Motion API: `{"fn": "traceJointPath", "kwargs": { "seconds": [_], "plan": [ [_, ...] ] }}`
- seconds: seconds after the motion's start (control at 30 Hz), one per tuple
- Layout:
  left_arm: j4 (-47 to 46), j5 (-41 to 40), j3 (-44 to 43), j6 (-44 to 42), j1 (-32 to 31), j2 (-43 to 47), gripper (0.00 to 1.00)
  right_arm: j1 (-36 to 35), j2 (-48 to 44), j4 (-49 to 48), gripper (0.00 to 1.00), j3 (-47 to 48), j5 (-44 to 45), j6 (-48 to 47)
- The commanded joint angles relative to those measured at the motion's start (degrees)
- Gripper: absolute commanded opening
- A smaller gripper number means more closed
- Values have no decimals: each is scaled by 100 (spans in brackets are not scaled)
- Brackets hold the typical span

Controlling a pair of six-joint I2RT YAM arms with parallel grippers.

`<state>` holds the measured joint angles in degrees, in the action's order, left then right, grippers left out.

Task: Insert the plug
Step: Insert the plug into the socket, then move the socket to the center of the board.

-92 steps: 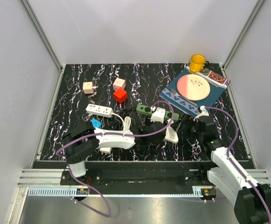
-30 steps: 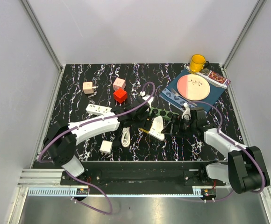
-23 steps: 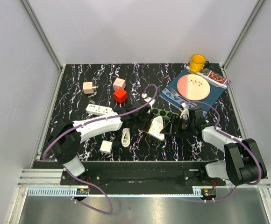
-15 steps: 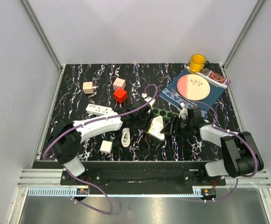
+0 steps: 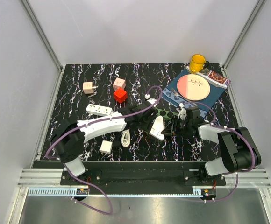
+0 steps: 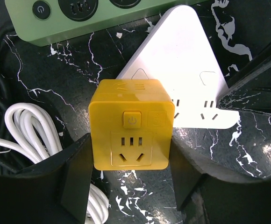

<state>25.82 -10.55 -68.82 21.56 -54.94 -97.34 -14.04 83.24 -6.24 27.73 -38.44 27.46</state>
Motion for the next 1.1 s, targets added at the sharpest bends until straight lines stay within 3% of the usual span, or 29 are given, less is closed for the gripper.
{"fn": "traceJointPath", "kwargs": {
  "seconds": [0.0,0.13,0.2,0.33,0.37,0.4,0.47,0.57,0.73,1.07],
  "plan": [
    [239,289,88,305,-263,-848,14,-318,78,-290,31,22,20,93],
    [283,316,79,331,-246,-857,14,-345,-80,-194,31,22,82,93],
    [283,273,27,331,-211,-725,21,-336,-237,-132,31,22,161,93],
    [291,211,-158,270,-114,-410,41,-336,-624,166,43,84,371,84],
    [292,211,-245,270,-88,-365,46,-336,-703,228,53,101,424,84],
    [292,193,-290,261,-61,-321,56,-345,-896,289,57,128,486,75],
    [292,150,-412,235,35,-189,64,-336,-1072,448,66,137,688,66],
    [257,-17,-545,217,141,48,76,-336,-1467,589,73,172,960,14],
    [-243,-158,-212,269,387,767,96,-327,-1583,958,74,172,1058,-57],
    [-324,-685,1466,550,1098,2912,99,-345,-1697,1046,78,128,978,-136]
  ]
}}
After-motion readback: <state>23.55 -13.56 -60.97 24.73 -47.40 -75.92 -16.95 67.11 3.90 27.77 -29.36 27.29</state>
